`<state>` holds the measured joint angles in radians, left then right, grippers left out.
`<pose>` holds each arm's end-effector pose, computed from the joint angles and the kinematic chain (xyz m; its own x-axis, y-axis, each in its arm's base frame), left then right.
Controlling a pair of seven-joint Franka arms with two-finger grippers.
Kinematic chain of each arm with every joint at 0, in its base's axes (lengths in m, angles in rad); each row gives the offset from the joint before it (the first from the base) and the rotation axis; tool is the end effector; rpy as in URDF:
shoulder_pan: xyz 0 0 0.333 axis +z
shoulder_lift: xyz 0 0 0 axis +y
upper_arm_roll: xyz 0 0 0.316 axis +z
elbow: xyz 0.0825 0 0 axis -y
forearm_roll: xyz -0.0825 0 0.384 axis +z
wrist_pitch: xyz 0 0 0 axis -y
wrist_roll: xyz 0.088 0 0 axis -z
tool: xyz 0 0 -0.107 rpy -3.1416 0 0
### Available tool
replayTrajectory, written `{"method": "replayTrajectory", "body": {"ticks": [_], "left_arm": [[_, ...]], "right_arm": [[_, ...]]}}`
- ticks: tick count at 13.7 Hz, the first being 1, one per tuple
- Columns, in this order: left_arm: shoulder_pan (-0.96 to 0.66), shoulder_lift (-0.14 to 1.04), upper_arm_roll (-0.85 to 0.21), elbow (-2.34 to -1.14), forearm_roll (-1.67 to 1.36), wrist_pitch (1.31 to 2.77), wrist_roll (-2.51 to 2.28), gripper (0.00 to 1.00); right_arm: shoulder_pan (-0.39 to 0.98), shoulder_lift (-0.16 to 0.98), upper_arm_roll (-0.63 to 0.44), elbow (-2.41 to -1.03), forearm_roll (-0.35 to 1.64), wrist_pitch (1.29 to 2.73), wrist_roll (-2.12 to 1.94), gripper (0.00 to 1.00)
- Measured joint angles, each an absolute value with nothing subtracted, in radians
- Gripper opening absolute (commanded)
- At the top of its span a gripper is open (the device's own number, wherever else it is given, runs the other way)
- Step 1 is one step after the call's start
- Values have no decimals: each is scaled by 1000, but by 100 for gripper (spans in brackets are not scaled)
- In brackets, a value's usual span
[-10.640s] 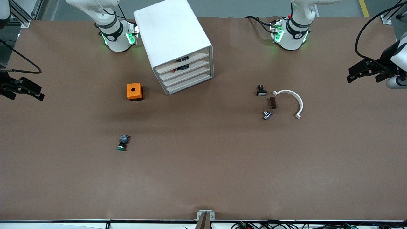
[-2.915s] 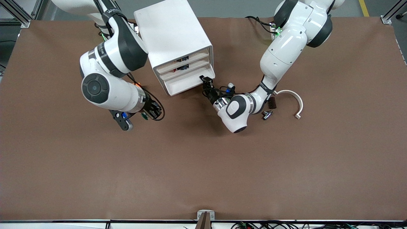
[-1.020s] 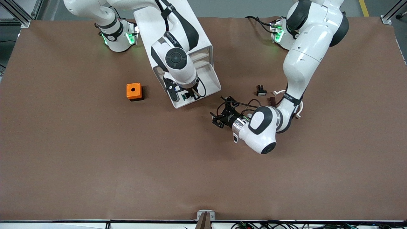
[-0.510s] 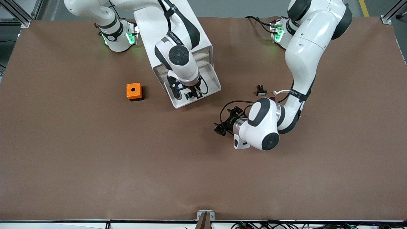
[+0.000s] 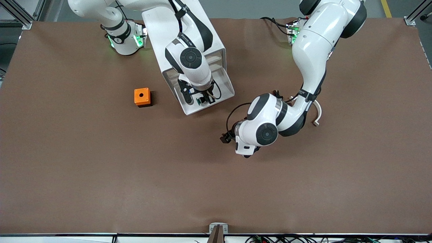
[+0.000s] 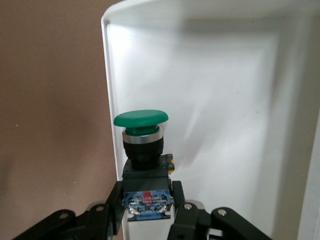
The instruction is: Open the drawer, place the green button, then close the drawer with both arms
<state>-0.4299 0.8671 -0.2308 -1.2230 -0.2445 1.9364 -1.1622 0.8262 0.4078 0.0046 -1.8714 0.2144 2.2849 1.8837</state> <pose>0.6028 -0.4328 0.2522 0.7125 0.5686 -0.4110 0.6243 -0.7812 0.0014 0.4249 0.4724 0.2971 0.3600 -0.9202 -0.1536 -0.9266 -0.3718 0.0559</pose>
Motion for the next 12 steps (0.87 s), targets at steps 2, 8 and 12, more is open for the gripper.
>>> {"method": "replayTrajectory", "body": {"ticks": [2,8,12], "left_arm": [[-440,867,-231,-1223,-214,1958,-1161,100],[-481,867,-231,-1227,-123,2022,-1160,100],[-514,867,-231,-1233,-98,2033,-1160,100]], "right_arm": [[826,408,2,-1871,214,2285,1884,100],[772,398,-34,-1754,205,2152,1764,100],[674,380,-39,-1638,121,1967,1545,100]]}}
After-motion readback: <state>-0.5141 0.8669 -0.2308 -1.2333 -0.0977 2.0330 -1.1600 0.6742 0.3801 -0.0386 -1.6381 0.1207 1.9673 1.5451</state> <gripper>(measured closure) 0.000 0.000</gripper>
